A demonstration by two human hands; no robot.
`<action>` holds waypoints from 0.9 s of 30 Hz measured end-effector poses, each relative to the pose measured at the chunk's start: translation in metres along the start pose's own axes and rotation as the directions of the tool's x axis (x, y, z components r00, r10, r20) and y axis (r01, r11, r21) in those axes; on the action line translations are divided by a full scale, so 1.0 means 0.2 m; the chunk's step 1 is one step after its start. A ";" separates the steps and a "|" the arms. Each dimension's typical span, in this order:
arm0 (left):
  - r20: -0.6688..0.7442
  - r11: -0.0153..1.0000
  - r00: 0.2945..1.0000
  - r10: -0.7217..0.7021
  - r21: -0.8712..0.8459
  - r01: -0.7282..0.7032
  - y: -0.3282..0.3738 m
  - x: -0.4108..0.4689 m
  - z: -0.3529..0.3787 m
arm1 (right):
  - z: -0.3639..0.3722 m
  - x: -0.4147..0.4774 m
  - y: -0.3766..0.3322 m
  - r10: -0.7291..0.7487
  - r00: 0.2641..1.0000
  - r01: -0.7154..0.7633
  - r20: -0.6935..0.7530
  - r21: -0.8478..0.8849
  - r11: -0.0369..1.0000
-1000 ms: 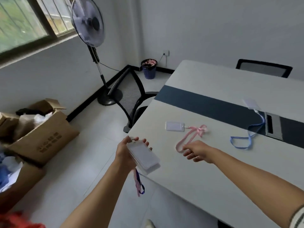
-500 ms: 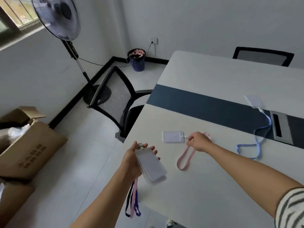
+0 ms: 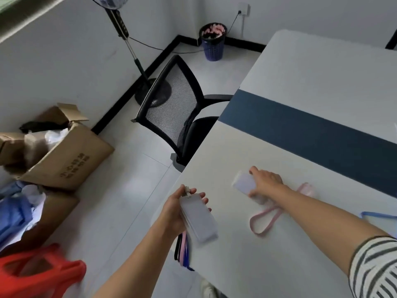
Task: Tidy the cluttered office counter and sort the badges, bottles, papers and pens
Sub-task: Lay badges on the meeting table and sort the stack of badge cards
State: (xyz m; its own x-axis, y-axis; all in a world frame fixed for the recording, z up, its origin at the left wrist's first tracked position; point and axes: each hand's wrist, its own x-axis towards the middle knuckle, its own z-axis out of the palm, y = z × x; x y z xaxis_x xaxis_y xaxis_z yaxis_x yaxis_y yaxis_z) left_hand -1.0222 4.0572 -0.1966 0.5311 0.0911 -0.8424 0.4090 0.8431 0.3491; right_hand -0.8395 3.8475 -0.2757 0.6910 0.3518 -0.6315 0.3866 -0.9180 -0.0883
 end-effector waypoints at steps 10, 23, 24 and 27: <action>0.045 0.999 0.998 0.041 -0.022 -0.040 0.08 -0.12 -0.14 | -0.24 -0.11 -0.35 -0.096 0.975 0.169 -0.202 0.387 0.907; 0.067 0.978 0.980 0.186 -0.104 -0.179 0.55 -0.50 -0.94 | -0.59 -0.46 -1.77 -0.363 0.844 0.536 -0.396 0.585 0.609; 0.066 0.975 0.976 0.206 -0.103 -0.198 0.60 -0.53 -1.02 | -0.60 -0.49 -1.89 -0.368 0.839 0.544 -0.401 0.592 0.595; 0.084 0.958 0.959 0.270 -0.123 -0.259 0.80 -0.61 -1.27 | -0.61 -0.56 -2.30 -0.399 0.829 0.556 -0.391 0.647 0.521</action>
State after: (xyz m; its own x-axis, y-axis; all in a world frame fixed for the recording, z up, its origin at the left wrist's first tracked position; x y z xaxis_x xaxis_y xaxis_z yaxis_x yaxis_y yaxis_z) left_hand -1.2091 4.3149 -0.1427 0.6824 0.2706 -0.6791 0.1631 0.8492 0.5023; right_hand -1.0202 4.2517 -0.0698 0.6573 0.7300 -0.1873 0.1905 -0.4013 -0.8959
